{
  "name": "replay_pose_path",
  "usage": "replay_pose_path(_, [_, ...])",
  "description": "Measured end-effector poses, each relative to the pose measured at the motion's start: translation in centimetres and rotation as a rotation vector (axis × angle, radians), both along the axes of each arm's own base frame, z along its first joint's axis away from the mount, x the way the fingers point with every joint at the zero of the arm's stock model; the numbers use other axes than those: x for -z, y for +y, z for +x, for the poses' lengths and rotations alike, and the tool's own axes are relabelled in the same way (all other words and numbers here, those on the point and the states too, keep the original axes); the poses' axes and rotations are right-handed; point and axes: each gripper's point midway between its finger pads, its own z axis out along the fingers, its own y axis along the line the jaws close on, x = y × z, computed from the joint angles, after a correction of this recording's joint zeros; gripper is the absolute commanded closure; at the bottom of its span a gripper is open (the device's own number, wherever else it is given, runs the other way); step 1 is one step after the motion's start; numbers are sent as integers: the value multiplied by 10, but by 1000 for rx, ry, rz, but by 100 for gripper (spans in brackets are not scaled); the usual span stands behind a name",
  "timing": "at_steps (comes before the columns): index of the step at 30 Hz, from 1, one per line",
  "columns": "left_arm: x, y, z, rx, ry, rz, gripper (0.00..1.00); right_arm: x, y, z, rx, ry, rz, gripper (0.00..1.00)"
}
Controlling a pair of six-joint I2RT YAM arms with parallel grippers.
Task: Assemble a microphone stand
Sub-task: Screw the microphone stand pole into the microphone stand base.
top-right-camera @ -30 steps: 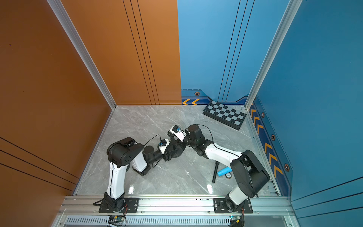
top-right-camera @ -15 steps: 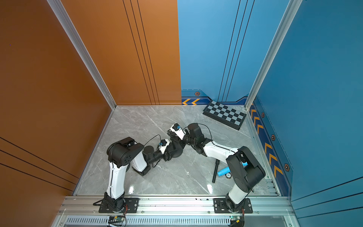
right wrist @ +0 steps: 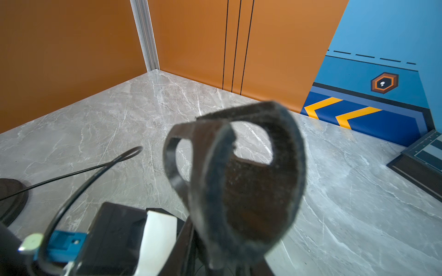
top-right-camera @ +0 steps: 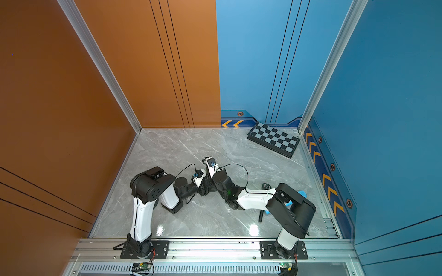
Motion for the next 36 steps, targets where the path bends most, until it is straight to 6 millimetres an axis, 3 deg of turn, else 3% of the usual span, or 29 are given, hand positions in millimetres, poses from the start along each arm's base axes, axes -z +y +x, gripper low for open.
replay_pose_path(3, [0, 0, 0, 0, 0, 0, 29, -2, 0, 1, -44, 4, -4, 65])
replay_pose_path(6, [0, 0, 0, 1, -2, 2, 29, -2, -2, 2, -129, 20, -27, 52])
replay_pose_path(9, [0, 0, 0, 1, -3, 2, 29, -5, -7, 5, -225, 29, -31, 42])
replay_pose_path(12, [0, 0, 0, 2, -3, 3, 29, -7, -10, 7, -306, 39, -31, 42])
replay_pose_path(16, [0, 0, 0, 1, -3, 2, 29, -11, -8, 7, -380, 45, -31, 45])
replay_pose_path(18, [0, 0, 0, 2, -3, 3, 29, -19, -7, 10, -406, 35, -18, 52])
replay_pose_path(27, [0, 0, 0, 2, -3, -2, 29, -20, 6, 6, -459, 49, 8, 98])
replay_pose_path(31, [0, 0, 0, 0, -3, -1, 29, -18, 8, 6, -350, 41, 24, 100])
replay_pose_path(36, [0, 0, 0, 0, -3, -1, 29, -19, 4, -6, -77, -26, 15, 100])
